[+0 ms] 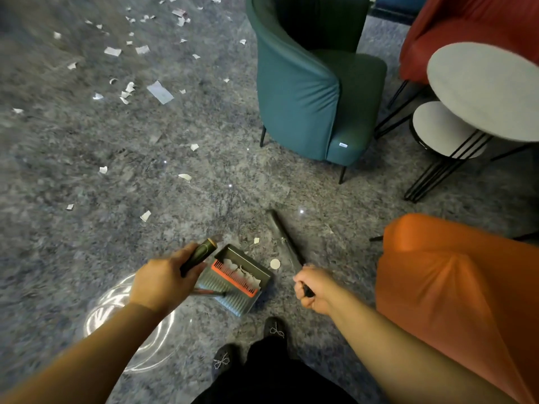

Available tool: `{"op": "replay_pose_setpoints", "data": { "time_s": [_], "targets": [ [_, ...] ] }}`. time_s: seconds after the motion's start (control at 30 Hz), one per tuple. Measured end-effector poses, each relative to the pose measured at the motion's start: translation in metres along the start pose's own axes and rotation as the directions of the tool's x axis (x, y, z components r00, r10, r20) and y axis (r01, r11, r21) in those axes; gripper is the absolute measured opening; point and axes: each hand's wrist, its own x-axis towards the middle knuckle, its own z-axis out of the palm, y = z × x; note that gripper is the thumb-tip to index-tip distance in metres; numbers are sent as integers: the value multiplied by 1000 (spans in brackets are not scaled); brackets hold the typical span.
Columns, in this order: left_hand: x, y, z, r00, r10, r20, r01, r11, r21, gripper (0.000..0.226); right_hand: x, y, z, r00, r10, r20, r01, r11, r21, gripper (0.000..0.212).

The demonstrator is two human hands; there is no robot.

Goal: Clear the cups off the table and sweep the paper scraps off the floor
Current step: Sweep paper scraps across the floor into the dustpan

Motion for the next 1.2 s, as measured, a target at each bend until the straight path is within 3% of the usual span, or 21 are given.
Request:
{"op": "replay_pose_setpoints", "data": {
  "time_s": [0.37, 0.67, 1.2],
  "targets": [
    [-20, -26, -15, 991, -126, -38, 125, 992, -27, 49, -6, -9, 23, 1000, -13, 13, 12, 997, 74, 18],
    [-30, -70, -33, 985, -159, -72, 156, 987, -40, 47, -16, 9, 50, 998, 69, -6, -67, 989, 130, 26],
    [-97, -193, -79, 947, -288, -145, 272, 955, -117, 43, -8, 73, 211, 993, 104, 52, -106, 994, 31, 22]
  ]
}}
